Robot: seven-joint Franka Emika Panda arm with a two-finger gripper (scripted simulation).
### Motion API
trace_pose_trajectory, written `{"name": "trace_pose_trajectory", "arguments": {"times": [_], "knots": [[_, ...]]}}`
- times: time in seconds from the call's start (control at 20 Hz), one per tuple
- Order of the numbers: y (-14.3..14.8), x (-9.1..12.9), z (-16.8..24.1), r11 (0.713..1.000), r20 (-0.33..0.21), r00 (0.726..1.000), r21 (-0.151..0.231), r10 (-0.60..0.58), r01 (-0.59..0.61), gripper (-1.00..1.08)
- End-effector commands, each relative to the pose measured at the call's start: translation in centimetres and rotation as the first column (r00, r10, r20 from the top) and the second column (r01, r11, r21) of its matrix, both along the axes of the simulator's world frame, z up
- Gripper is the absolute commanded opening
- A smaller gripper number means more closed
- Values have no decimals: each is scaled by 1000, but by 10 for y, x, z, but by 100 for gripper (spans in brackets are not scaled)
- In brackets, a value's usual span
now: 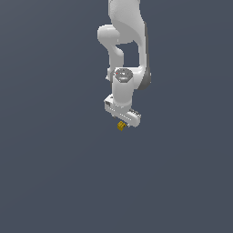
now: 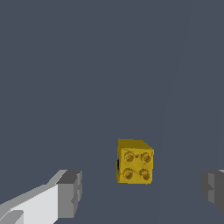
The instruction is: Pick up the object and move it to a goal position.
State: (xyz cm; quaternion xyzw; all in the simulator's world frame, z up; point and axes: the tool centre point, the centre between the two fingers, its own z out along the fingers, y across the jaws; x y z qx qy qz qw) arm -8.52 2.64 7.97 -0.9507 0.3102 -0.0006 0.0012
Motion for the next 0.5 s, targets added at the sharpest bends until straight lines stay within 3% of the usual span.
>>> {"name": "trace_pose_trajectory", "arguments": {"times": [0.0, 0.45], "knots": [[2, -5, -4, 1000, -1, 1000, -1, -28, 28, 100], [5, -10, -8, 999, -2, 999, -2, -54, 54, 100]]}}
